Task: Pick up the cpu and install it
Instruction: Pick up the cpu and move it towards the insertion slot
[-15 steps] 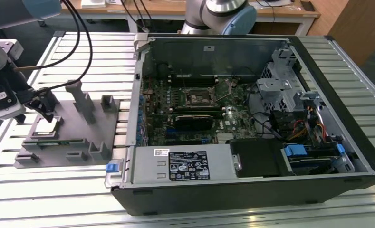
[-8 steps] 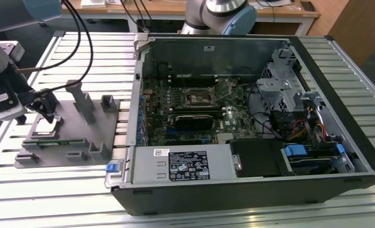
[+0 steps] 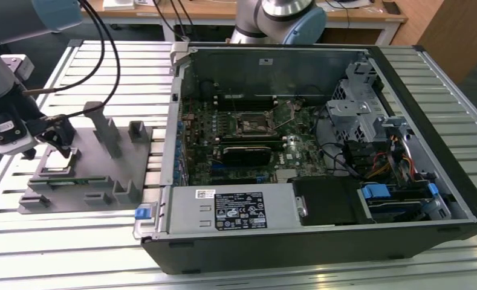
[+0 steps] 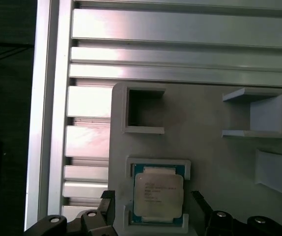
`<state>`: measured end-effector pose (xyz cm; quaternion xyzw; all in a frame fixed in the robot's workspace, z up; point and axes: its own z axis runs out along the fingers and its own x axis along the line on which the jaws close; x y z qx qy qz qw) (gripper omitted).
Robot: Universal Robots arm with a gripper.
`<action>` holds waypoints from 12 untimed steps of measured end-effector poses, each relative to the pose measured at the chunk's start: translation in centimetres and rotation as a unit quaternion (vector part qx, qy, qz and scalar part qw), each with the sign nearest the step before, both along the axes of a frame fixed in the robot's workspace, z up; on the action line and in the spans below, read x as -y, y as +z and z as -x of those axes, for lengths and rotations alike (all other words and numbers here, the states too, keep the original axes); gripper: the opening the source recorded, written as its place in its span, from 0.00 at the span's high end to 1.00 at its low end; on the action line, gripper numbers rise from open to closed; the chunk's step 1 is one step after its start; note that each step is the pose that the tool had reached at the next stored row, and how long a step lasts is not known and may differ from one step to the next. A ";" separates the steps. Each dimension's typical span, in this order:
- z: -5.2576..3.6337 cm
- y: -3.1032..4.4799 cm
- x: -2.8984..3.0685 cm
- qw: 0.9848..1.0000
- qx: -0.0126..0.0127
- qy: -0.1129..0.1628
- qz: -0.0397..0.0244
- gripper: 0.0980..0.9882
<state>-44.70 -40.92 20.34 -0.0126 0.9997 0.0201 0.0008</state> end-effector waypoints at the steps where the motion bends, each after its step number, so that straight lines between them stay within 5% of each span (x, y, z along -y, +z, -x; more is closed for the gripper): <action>1: -0.01 -0.06 0.00 1.000 0.000 0.000 0.000 0.32; 12: -0.27 -0.64 0.00 1.000 0.000 -0.005 0.000 0.32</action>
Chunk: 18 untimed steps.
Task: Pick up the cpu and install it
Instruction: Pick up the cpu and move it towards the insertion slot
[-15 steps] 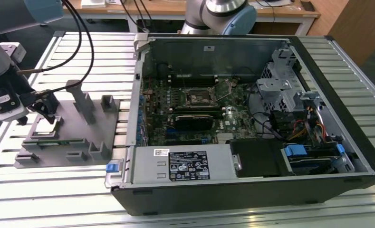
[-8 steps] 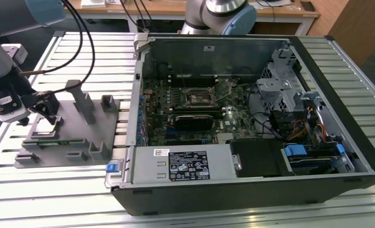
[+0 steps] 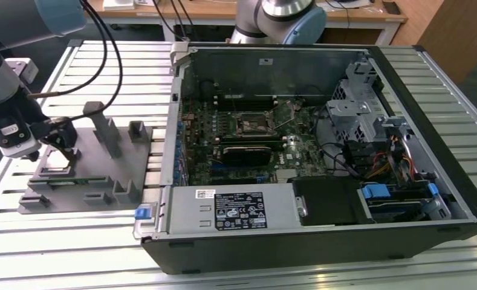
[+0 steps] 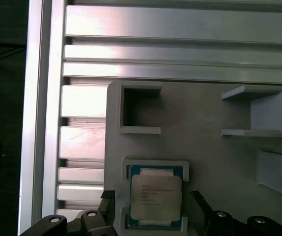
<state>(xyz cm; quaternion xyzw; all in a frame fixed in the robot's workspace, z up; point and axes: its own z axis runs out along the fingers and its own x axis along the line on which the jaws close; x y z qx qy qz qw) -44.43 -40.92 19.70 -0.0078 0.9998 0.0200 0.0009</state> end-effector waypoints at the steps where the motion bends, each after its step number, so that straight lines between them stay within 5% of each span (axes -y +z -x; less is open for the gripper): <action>1: -0.01 -0.05 0.00 1.000 0.000 0.000 0.000 0.32; 12: -0.14 -0.75 0.00 1.000 0.001 0.000 0.001 0.32; 14: -0.15 -0.85 0.01 1.000 0.002 0.000 0.001 0.41; 18: -0.15 -0.88 -0.02 1.000 0.005 0.000 0.001 0.41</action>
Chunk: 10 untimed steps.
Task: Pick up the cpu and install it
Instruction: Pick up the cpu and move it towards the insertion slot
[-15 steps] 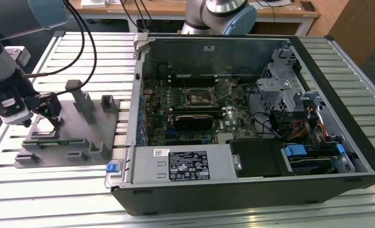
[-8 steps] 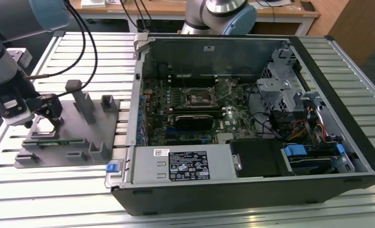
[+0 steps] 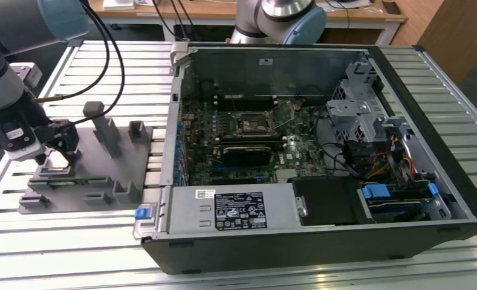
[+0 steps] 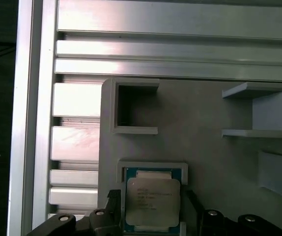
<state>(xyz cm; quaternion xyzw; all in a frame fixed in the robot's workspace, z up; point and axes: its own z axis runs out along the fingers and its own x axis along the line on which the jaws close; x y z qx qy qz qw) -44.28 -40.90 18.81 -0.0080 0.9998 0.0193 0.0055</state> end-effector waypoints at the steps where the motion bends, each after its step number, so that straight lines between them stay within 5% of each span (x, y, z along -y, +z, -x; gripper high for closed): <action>1: 0.00 0.00 0.00 1.000 0.002 0.000 0.000 0.41; 3: 0.00 -0.02 0.00 1.000 0.005 0.000 0.000 0.41; 10: 0.00 -0.09 0.00 1.000 0.006 0.000 0.000 0.41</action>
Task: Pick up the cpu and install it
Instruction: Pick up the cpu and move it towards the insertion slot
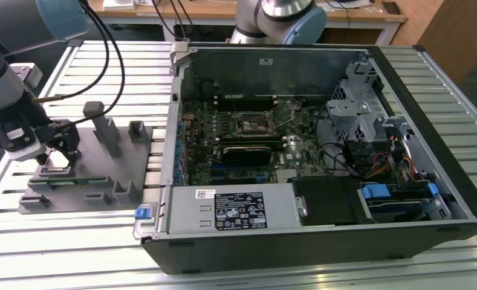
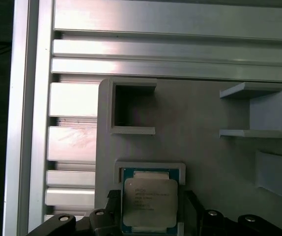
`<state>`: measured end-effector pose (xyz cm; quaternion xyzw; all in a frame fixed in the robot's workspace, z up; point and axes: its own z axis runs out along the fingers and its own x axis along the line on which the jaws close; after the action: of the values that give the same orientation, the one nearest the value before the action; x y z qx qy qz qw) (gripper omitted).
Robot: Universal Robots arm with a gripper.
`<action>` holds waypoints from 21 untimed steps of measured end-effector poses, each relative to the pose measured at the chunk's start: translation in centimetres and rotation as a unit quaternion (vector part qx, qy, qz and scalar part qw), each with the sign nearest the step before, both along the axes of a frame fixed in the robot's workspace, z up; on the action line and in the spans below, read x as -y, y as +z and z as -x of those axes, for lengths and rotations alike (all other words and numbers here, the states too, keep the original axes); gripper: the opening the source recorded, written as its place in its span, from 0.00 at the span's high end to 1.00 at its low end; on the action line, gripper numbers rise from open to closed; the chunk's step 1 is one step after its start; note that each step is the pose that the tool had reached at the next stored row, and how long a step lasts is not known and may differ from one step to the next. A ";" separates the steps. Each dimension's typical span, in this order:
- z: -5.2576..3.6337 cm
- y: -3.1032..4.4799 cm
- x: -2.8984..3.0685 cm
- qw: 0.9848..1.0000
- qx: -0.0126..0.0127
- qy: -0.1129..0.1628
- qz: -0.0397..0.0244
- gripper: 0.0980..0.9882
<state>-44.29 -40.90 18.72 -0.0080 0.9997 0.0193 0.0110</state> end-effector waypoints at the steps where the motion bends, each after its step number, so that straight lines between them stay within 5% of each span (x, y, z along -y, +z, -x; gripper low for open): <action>1: 0.00 -0.02 0.00 1.000 0.000 0.000 0.000 0.41; 5: 0.00 -0.06 0.00 1.000 0.000 0.000 0.000 0.41; 11: 0.00 -0.06 -0.01 1.000 0.000 0.000 -0.009 0.41; 16: -0.01 -0.06 0.01 1.000 -0.003 0.000 0.000 0.41; 21: 0.00 -0.07 0.00 1.000 -0.003 0.000 0.001 0.41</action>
<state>-44.29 -40.90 18.65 -0.0079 0.9998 0.0187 0.0077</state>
